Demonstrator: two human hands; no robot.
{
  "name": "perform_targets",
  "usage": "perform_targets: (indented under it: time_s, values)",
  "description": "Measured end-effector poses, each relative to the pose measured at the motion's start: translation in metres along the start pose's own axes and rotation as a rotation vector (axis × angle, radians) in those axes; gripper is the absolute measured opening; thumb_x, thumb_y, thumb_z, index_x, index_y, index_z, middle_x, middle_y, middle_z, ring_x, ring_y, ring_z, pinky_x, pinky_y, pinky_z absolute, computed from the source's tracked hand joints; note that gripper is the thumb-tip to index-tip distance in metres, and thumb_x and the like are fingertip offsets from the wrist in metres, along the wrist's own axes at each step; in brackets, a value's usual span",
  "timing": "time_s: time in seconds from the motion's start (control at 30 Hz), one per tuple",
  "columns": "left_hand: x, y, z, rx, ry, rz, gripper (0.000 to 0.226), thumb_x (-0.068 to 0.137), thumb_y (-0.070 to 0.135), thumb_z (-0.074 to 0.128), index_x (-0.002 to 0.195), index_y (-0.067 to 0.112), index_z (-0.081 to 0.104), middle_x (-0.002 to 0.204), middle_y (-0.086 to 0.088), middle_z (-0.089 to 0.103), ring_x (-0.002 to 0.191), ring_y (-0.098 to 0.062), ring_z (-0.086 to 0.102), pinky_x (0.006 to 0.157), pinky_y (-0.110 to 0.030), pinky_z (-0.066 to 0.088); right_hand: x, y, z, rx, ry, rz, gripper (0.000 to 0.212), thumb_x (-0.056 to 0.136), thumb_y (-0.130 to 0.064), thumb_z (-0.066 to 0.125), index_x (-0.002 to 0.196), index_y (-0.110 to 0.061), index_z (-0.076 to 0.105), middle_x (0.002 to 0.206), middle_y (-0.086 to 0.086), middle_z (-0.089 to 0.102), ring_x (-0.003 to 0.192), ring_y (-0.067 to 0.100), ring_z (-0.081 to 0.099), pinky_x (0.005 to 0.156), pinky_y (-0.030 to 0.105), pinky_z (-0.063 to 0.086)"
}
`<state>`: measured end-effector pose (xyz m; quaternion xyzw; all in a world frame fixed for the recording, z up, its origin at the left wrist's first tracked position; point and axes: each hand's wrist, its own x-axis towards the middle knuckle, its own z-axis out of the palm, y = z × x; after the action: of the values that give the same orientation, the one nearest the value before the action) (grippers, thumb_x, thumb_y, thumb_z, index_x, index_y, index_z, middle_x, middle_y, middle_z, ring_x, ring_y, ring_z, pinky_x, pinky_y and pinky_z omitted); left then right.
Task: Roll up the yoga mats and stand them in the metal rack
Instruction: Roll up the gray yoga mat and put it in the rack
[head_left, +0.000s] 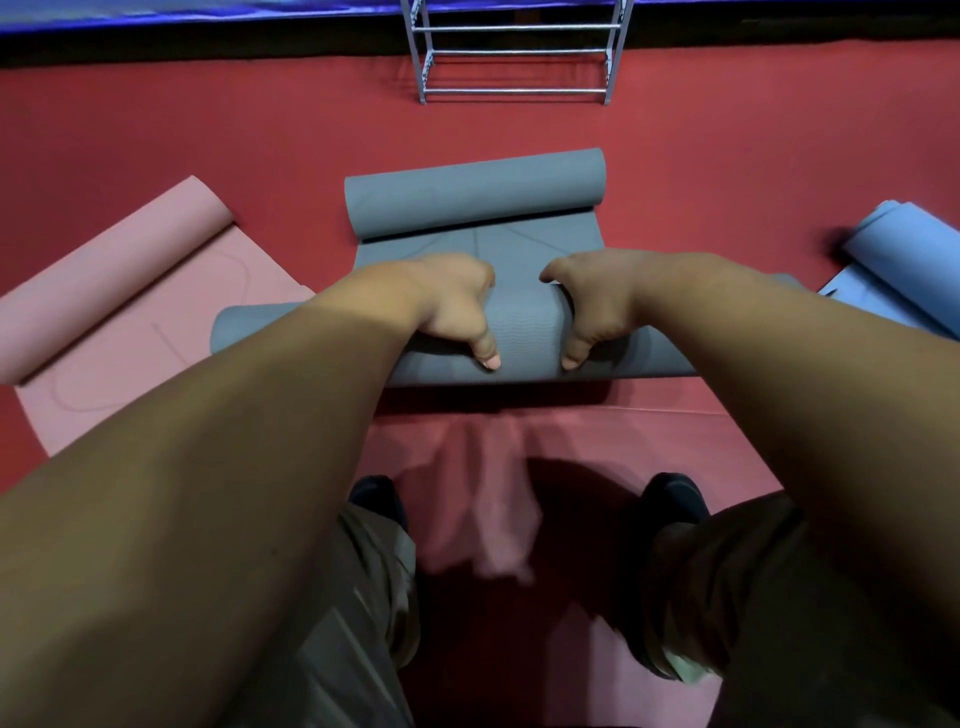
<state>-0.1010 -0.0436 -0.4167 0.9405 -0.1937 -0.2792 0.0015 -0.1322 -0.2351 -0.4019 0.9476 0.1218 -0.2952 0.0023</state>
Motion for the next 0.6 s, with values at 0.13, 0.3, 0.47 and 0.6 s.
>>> perform_targets:
  time_s: [0.13,0.3,0.47,0.6]
  values:
    - [0.002,0.001,0.006,0.007,-0.072,-0.031,0.090,0.063,0.057,0.096,0.133,0.017,0.056,0.128,-0.007,0.068,0.110,-0.034,0.066,0.100,-0.045,0.056,-0.005,-0.001,0.000,0.052,0.000,0.007,0.115,0.058,-0.052,0.099,0.157,-0.020,0.048,0.142,0.007,0.063,0.126,0.031,0.062,0.104,0.041,0.054]
    - [-0.002,0.004,0.021,0.061,-0.119,-0.042,0.105,0.059,0.063,0.097,0.137,0.014,0.046,0.138,-0.009,0.058,0.119,-0.034,0.062,0.100,-0.042,0.053,-0.002,0.000,0.005,0.095,-0.025,0.006,0.088,0.059,-0.048,0.099,0.137,-0.025,0.065,0.120,-0.001,0.070,0.108,0.026,0.065,0.097,0.039,0.058]
    - [-0.005,0.007,0.030,0.057,0.012,-0.045,0.100,0.050,0.059,0.103,0.111,0.017,0.036,0.125,-0.009,0.054,0.110,-0.034,0.061,0.093,-0.043,0.053,-0.003,-0.003,0.003,0.121,-0.058,0.012,0.083,0.060,-0.049,0.098,0.132,-0.024,0.067,0.118,-0.001,0.068,0.107,0.027,0.065,0.097,0.039,0.057]
    - [-0.003,0.011,0.036,0.020,0.021,-0.023,0.088,0.052,0.056,0.101,0.111,0.019,0.047,0.120,-0.007,0.064,0.096,-0.031,0.059,0.084,-0.038,0.053,-0.003,-0.003,0.014,0.097,-0.117,0.018,0.092,0.065,-0.049,0.096,0.143,-0.022,0.056,0.134,0.005,0.063,0.117,0.030,0.061,0.103,0.043,0.054]
